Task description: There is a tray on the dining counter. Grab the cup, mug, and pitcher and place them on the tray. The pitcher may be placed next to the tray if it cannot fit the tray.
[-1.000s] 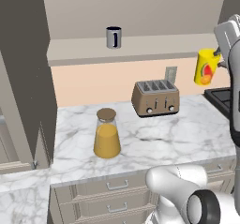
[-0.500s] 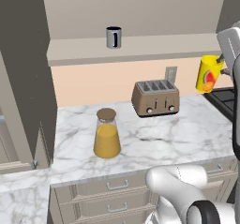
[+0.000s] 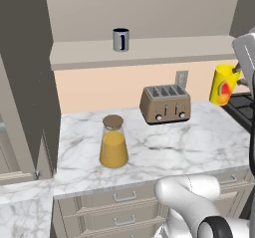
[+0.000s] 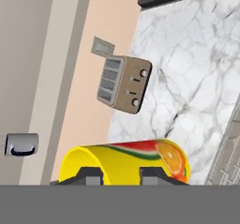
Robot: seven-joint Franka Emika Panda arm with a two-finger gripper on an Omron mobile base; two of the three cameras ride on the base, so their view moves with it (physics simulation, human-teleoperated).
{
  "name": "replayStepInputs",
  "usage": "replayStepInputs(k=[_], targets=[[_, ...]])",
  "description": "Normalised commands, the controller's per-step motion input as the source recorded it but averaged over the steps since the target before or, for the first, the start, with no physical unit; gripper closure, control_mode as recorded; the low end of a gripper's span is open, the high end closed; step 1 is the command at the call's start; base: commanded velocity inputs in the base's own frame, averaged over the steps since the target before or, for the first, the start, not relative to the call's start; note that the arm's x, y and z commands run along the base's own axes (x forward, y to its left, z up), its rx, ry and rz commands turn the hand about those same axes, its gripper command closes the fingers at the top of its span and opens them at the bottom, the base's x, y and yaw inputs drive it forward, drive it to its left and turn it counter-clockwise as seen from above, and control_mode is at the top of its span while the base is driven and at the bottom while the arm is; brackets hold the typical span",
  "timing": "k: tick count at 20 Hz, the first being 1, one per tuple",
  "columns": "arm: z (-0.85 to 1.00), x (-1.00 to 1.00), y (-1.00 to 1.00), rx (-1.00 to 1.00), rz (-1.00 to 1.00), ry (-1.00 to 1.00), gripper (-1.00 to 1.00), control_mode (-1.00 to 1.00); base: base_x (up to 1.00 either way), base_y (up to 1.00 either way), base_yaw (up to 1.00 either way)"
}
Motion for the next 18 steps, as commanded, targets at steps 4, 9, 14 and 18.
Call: replayStepInputs(k=[4,9,14,18], targets=[[-0.01,-0.20,0.21,0.00,0.00,0.05,1.00,-1.00,0.00,0.00,0.00],[0.00,-0.18,0.14,0.00,0.00,0.04,1.00,-1.00,0.00,0.00,0.00],[0.00,-0.15,0.07,0.00,0.00,0.03,1.00,-1.00,0.00,0.00,0.00],[-0.02,-0.14,0.02,0.00,0.00,0.02,1.00,-1.00,0.00,0.00,0.00]])
